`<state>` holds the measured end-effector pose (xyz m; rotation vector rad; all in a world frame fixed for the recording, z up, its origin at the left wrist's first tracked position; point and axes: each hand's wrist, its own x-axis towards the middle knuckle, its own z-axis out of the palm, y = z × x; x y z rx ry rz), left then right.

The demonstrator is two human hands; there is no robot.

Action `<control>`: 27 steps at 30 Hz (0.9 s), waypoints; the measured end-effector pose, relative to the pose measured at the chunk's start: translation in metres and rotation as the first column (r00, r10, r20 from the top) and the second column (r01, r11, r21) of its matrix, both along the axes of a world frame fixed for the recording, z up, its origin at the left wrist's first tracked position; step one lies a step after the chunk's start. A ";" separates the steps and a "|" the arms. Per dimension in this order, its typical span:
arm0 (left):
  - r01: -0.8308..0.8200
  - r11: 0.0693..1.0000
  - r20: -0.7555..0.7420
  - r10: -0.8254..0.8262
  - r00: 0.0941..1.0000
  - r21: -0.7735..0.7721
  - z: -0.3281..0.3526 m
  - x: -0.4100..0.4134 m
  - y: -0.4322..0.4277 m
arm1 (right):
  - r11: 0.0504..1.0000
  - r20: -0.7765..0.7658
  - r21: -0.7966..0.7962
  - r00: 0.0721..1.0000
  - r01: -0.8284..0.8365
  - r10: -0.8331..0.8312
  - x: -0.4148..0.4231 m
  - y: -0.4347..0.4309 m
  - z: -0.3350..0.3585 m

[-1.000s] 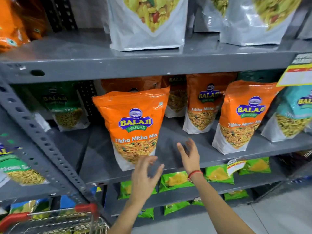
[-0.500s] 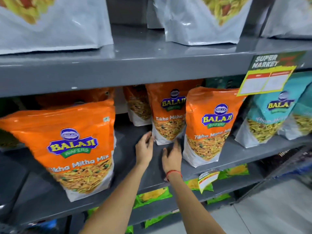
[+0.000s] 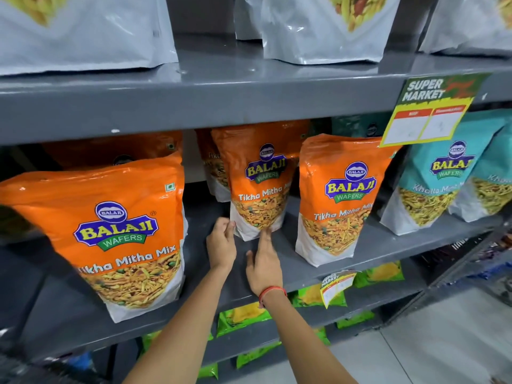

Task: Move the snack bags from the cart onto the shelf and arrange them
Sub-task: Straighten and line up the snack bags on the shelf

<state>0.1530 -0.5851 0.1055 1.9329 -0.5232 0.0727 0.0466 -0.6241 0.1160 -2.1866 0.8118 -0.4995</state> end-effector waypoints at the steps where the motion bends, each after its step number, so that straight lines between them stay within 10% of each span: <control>1: -0.009 1.000 -0.007 0.009 1.000 -0.006 0.000 0.002 0.005 | 0.999 -0.029 -0.031 0.999 -0.026 0.025 0.000 0.004 -0.002; 13: 0.029 0.997 -0.127 -0.038 0.991 -0.076 0.000 -0.045 0.040 | 0.987 0.285 0.141 0.951 0.079 -0.117 -0.055 0.010 0.003; 20: 0.391 0.919 -0.165 -0.395 0.904 -0.061 0.016 -0.098 -0.015 | 0.871 0.511 0.156 0.716 0.466 -0.475 -0.119 -0.081 0.034; 27: 0.501 0.856 -0.329 -0.512 0.793 -0.125 0.018 -0.118 -0.063 | 0.880 0.372 0.470 0.890 0.063 -0.263 -0.119 -0.134 0.048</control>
